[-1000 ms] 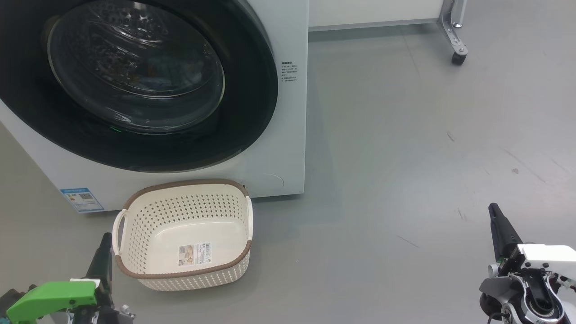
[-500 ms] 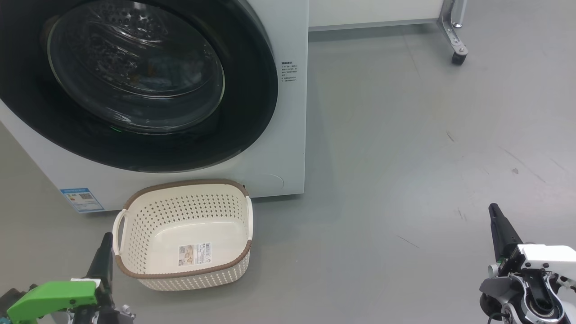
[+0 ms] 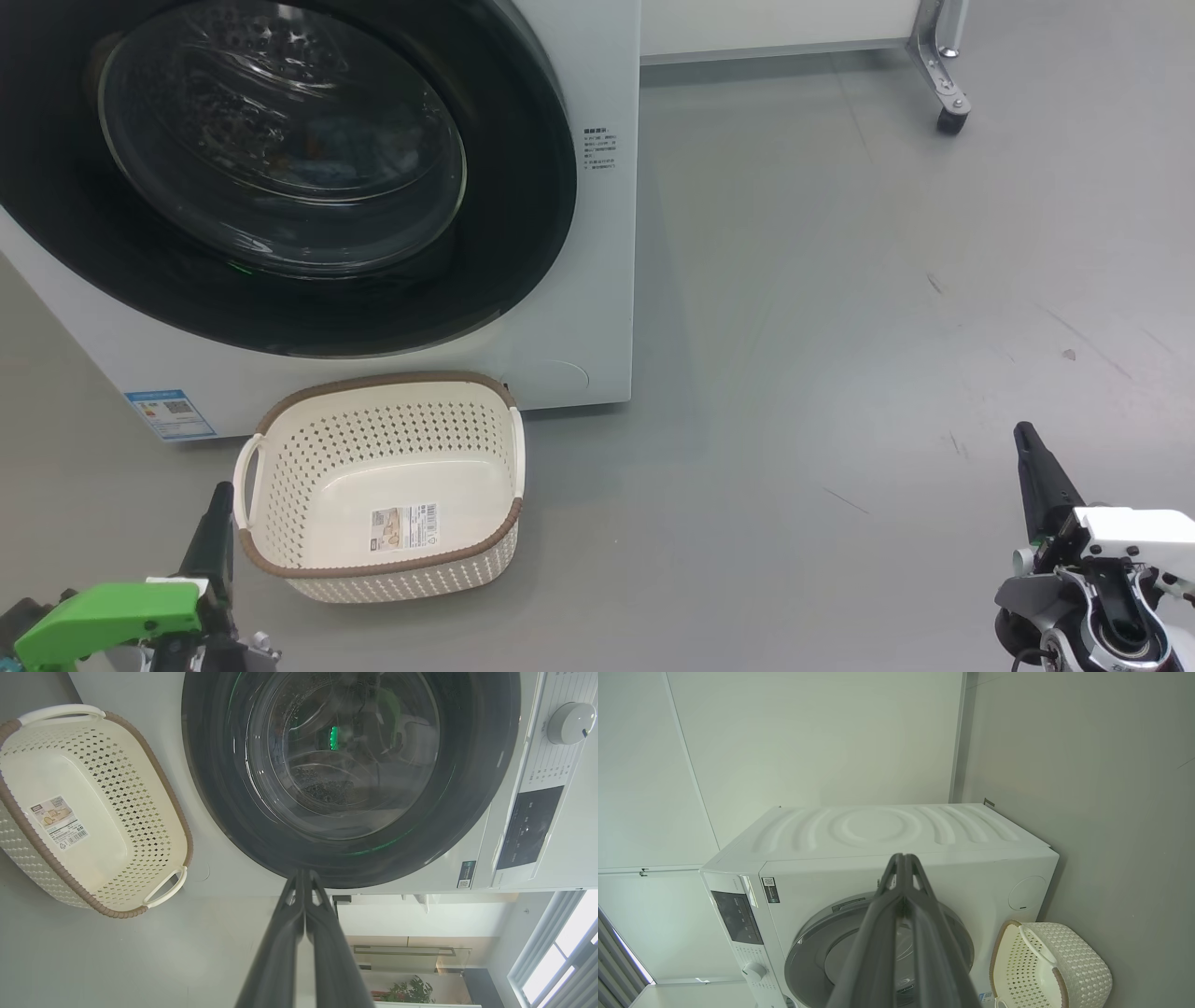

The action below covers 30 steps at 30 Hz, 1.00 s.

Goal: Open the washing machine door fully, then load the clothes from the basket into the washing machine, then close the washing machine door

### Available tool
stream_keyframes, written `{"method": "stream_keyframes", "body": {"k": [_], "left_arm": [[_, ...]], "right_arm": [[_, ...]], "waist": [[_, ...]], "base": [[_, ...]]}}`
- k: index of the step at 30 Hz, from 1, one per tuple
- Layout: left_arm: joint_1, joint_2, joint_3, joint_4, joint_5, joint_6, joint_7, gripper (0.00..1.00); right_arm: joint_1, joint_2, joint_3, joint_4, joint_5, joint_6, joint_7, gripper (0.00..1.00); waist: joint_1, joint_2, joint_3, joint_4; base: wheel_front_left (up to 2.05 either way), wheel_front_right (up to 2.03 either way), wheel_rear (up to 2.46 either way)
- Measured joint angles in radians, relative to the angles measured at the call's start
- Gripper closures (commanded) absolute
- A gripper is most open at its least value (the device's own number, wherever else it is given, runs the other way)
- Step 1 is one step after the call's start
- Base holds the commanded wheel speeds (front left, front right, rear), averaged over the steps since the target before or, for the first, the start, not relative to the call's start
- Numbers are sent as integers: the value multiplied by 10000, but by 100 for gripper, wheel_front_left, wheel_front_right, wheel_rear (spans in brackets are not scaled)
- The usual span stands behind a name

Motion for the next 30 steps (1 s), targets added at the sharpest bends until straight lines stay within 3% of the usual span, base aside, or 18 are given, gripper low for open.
{"method": "stream_keyframes", "body": {"k": [30], "left_arm": [[-2, -10, 31, -13, 0, 0, 0, 100]], "right_arm": [[-4, 42, -46, 29, -2, 48, 31, 100]], "waist": [[0, 0, 1, -1]], "base": [[0, 0, 0]]}}
